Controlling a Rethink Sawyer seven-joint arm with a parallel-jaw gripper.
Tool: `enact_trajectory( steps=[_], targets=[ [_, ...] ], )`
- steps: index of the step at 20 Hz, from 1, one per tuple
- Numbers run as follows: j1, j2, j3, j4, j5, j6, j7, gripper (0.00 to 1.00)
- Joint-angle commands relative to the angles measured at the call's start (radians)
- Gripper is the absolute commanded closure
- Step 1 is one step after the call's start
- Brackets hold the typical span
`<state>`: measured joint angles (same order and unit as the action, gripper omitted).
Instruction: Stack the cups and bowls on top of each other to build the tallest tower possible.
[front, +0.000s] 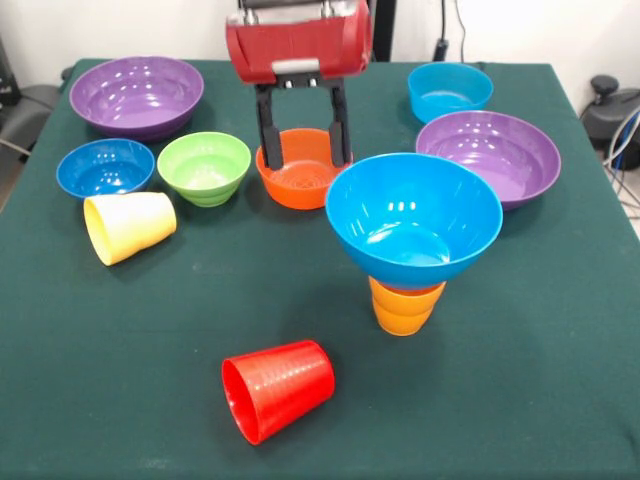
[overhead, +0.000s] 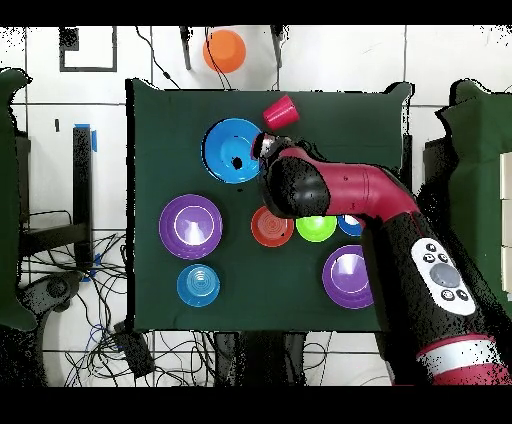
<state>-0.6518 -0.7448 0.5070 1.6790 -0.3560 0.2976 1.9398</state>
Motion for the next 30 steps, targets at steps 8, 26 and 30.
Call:
enact_trajectory(
  steps=[8,26,30],
  targets=[
    [-0.019,-0.215,0.047,0.018,0.162,0.301,-0.015,0.00],
    [-0.148,0.033,0.182,-0.381,0.159,0.491,-0.296,0.00],
    [-0.130,0.071,0.170,-0.458,0.118,0.490,-0.263,0.00]
  ],
)
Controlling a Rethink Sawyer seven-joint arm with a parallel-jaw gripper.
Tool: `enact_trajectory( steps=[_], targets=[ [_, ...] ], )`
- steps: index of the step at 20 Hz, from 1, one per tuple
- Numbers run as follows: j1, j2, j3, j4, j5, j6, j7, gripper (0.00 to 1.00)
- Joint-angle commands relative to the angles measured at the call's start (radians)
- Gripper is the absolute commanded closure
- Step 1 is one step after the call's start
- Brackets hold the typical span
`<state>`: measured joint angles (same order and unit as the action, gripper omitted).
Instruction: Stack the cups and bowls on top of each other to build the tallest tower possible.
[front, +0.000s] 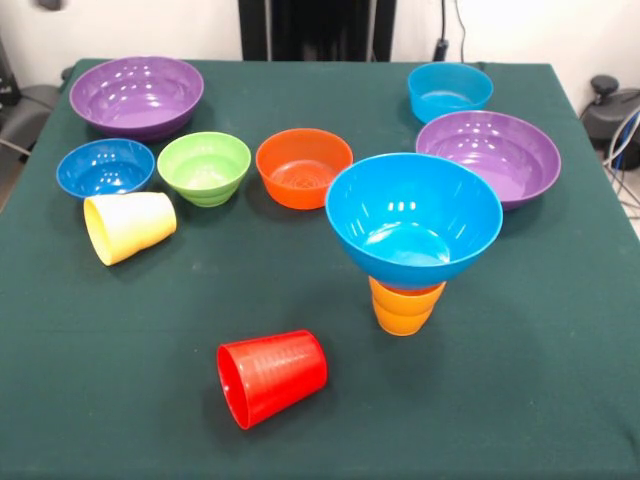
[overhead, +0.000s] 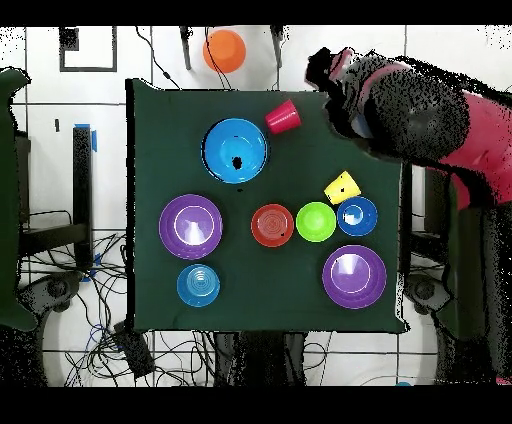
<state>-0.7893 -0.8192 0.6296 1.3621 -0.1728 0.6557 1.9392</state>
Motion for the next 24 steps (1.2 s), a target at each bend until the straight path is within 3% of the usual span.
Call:
enact_trajectory(
  steps=[1,5,11,15,24],
  targets=[
    [0.010,0.148,0.051,-0.144,-0.066,0.138,-0.259,0.00],
    [0.033,0.163,0.044,-0.168,-0.079,0.165,-0.248,0.00],
    [0.102,0.196,-0.042,-0.232,-0.201,0.044,-0.178,0.00],
    [0.113,0.196,-0.041,-0.211,-0.240,0.042,-0.184,0.00],
    [0.170,0.166,-0.102,-0.166,-0.340,-0.110,-0.048,0.00]
  ],
)
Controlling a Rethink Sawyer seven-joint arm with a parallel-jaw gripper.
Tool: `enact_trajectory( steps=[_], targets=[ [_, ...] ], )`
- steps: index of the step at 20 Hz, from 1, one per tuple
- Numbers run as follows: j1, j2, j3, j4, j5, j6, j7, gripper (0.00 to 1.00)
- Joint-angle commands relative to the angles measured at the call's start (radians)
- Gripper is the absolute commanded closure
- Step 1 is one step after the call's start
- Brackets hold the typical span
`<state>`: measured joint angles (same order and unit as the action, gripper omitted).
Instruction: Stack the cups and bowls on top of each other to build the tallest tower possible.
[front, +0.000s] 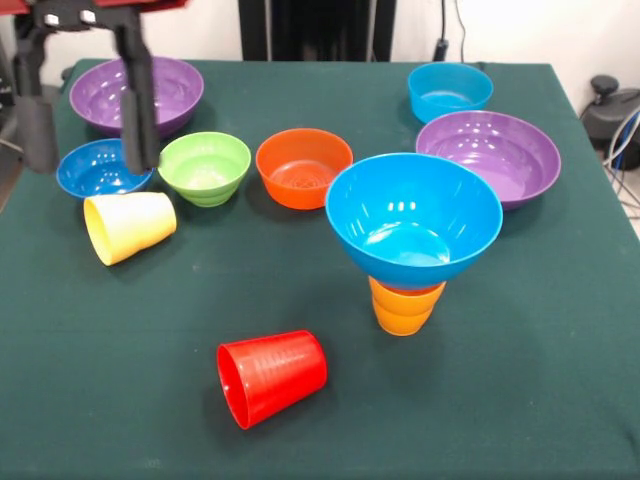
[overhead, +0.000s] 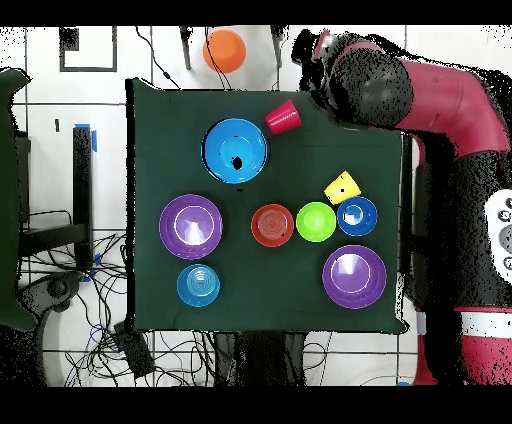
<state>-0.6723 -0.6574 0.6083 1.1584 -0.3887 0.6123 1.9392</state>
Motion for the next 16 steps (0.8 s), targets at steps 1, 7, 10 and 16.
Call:
enact_trajectory(
  steps=[1,7,10,16],
  targets=[
    [0.053,0.000,-0.080,0.041,-0.126,-0.070,-0.050,0.00],
    [0.030,-0.018,-0.028,0.068,-0.060,-0.017,-0.075,0.00],
    [-0.005,0.005,0.030,0.074,0.011,0.029,-0.096,0.00],
    [-0.011,0.021,0.027,0.048,0.032,0.025,-0.092,0.00]
  ],
)
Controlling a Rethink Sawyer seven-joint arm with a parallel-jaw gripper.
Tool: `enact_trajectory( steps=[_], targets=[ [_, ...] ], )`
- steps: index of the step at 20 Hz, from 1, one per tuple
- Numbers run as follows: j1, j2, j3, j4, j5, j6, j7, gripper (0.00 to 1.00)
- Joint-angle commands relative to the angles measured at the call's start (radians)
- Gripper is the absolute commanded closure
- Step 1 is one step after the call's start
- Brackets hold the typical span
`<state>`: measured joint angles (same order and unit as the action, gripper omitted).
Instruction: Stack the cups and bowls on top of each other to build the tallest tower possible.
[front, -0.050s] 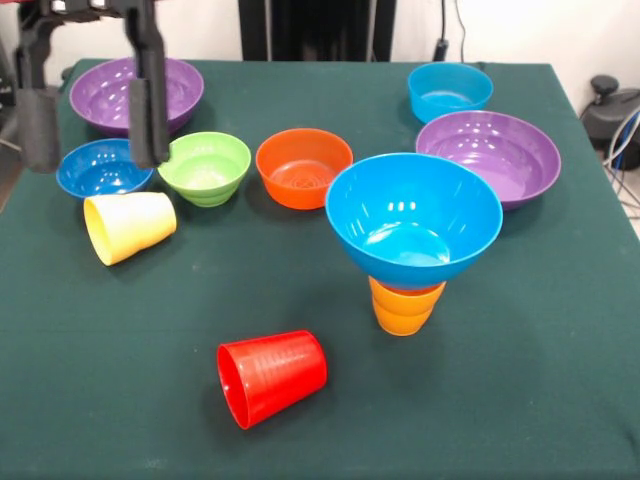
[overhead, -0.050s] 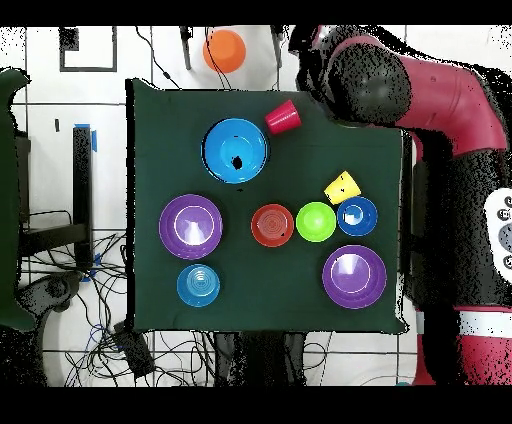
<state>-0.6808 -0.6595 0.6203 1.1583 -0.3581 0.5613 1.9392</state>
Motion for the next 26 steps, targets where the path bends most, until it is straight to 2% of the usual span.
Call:
enact_trajectory(
  steps=[1,9,11,15,17,18,20,22,26],
  targets=[
    [-0.002,0.026,0.013,0.042,0.006,0.078,-0.088,0.00],
    [0.023,0.000,-0.024,-0.013,0.000,0.154,-0.102,0.00],
    [0.028,-0.018,-0.030,-0.003,0.000,0.169,-0.100,0.00],
    [0.006,-0.072,-0.027,0.070,0.018,0.152,-0.086,0.00],
    [-0.027,-0.139,-0.020,0.124,0.037,0.161,-0.100,0.00],
    [-0.047,-0.195,-0.026,0.164,0.060,0.196,-0.105,0.00],
    [-0.073,-0.254,-0.023,0.214,0.100,0.224,-0.098,0.00],
    [-0.095,-0.287,-0.015,0.263,0.128,0.219,-0.088,0.00],
    [-0.132,-0.299,0.001,0.327,0.147,0.173,-0.095,0.00]
  ],
)
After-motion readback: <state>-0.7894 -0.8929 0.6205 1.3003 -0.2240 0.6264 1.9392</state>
